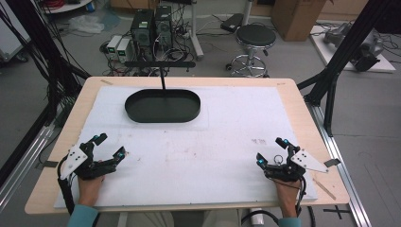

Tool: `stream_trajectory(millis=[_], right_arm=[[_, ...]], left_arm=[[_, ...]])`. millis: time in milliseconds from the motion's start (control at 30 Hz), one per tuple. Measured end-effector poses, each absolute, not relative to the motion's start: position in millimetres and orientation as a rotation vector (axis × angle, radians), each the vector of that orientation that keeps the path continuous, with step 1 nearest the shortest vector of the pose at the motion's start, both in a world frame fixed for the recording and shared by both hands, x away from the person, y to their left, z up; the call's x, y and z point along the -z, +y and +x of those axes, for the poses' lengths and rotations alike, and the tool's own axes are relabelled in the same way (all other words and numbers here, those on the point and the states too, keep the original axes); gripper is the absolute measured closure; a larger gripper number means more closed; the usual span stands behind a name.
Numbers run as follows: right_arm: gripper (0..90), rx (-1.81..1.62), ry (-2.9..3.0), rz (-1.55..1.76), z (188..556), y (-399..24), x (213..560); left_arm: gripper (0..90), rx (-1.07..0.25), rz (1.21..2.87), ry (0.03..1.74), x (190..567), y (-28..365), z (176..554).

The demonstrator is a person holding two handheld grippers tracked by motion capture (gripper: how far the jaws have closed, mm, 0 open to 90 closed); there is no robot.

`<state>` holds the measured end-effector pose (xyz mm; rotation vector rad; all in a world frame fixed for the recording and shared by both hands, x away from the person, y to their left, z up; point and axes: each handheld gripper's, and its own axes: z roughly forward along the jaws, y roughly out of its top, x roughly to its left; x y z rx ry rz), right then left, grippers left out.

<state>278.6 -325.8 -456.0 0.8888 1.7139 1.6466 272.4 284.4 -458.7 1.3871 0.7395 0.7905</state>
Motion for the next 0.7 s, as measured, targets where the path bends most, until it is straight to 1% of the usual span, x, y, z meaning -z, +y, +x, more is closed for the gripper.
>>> stream_trajectory(millis=[700], right_arm=[[1.9, -1.630, 1.711, 0.878, 278.8, -324.7, 455.8]], left_arm=[[14.4, -0.782, 1.382, 0.747, 458.7, 284.7, 272.9]])
